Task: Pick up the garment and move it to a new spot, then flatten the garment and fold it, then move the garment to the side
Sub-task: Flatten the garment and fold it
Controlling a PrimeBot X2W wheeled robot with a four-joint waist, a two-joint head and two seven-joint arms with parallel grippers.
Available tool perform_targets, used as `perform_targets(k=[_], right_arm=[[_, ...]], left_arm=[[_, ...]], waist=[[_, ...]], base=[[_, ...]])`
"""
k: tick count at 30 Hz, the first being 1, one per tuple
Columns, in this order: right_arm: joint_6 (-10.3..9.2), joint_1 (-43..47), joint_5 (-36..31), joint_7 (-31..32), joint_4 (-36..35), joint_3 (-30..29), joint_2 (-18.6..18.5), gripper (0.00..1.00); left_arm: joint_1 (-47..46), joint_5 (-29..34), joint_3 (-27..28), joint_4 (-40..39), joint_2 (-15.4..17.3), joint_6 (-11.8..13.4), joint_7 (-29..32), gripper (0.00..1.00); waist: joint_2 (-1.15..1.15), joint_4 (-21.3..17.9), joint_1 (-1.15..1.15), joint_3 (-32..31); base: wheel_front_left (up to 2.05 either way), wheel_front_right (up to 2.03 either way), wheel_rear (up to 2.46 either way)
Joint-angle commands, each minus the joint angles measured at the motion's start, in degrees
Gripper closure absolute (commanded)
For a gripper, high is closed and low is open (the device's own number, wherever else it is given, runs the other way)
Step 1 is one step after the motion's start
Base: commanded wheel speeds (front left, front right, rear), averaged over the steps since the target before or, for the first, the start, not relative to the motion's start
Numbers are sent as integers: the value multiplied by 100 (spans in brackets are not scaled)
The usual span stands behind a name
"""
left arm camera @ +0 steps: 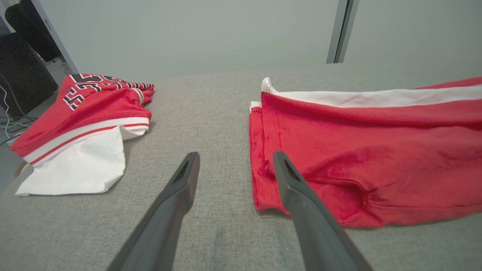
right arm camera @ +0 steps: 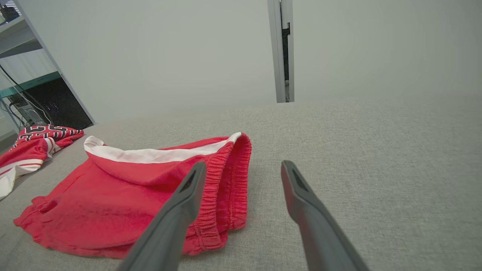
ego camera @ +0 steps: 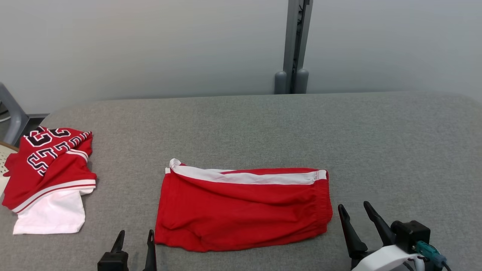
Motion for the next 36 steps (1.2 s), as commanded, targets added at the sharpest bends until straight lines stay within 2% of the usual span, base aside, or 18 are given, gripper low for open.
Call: perform_targets(k=[1,8,18,24,32,33,34,35,36], right_arm=[[1,-116,100,3,103,14,-29,0],[1,-572,395,3,726,204,-34,0],[1,-855,723,2,1255,248,-31,0],[1,-995,1186,8,1680,872,-28,0],[2,-1129,1644,24,1830,1454,-2,0],[2,-1158,1702,24,1818,1456,-3,14],[2,-1187,1722,24,1787,1419,-6,48],[1,-1203,1742,22,1748,1345,-14,65],[1,-1209,1753,18,1708,1271,-21,100]], left_arm=[[-22,19,2,-18,20,-12,-10,0],[-241,64,-101,-57,-10,-74,-10,0],[-435,58,-220,-46,-21,-151,-10,0],[-532,-15,-317,-4,-19,-156,-10,0],[-600,-84,-409,-5,-20,-178,-10,0],[-603,-83,-423,-13,-21,-195,-10,0],[-604,-82,-428,-20,-19,-198,-10,0],[-604,-83,-435,-27,-19,-202,-10,0],[-603,-87,-441,-35,-20,-204,-10,0]], waist=[[0,128,0,106],[0,404,0,462],[0,446,0,800],[0,471,0,928],[0,491,0,1021],[0,493,0,1030],[0,493,0,1039],[0,489,0,1045],[0,485,0,1045]], base=[[0,0,0],[0,0,0],[0,0,0],[0,0,0],[0,0,0],[0,0,0],[0,0,0],[0,0,0],[0,0,0]])
